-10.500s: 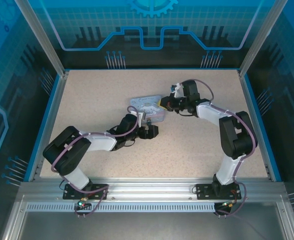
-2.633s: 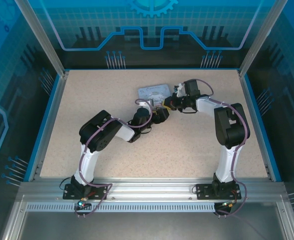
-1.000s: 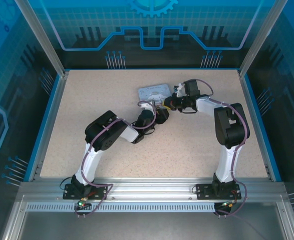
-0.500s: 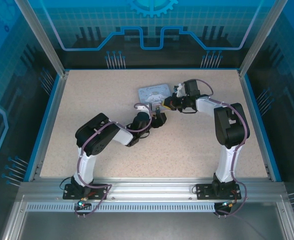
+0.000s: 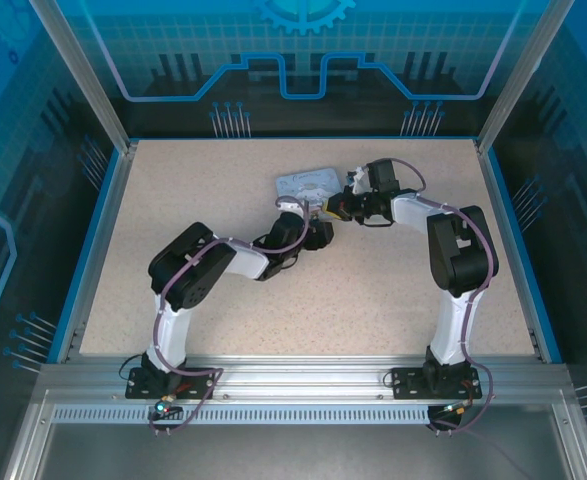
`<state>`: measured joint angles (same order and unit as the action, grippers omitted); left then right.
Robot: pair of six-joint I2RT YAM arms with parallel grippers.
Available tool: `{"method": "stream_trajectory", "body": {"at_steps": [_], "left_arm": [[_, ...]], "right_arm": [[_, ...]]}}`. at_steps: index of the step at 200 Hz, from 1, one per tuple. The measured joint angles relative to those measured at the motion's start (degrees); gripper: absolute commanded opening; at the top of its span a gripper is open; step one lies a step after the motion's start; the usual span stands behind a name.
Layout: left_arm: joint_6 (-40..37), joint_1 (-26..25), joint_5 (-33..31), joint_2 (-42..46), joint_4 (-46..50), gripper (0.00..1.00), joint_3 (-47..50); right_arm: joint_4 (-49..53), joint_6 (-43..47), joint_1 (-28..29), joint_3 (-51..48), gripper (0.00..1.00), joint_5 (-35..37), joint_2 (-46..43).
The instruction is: Unlock a padlock with a key
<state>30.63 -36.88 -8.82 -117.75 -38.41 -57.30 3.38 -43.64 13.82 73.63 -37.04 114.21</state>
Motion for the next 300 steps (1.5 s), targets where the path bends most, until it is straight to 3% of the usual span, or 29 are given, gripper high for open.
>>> {"method": "stream_trajectory", "body": {"at_steps": [64, 128, 234, 300], "left_arm": [[-8.22, 0.31, 0.13, -2.34, 6.91, 0.84, -6.16], [-9.81, 0.31, 0.04, -3.87, 13.14, 0.86, -9.84], [-7.63, 0.31, 3.48, -4.55, 8.85, 0.88, -9.25], [-5.2, 0.31, 3.76, -2.82, 4.83, 0.9, -5.25]], "right_arm": [[-0.44, 0.0, 0.0, 0.0, 0.0, -0.57, 0.37], [-0.44, -0.02, 0.0, 0.0, 0.0, -0.59, 0.37], [0.85, -0.33, -0.13, 1.22, 0.0, -0.5, 0.48], [3.76, -2.01, -2.43, 14.01, 0.0, 0.59, 1.64]]}}
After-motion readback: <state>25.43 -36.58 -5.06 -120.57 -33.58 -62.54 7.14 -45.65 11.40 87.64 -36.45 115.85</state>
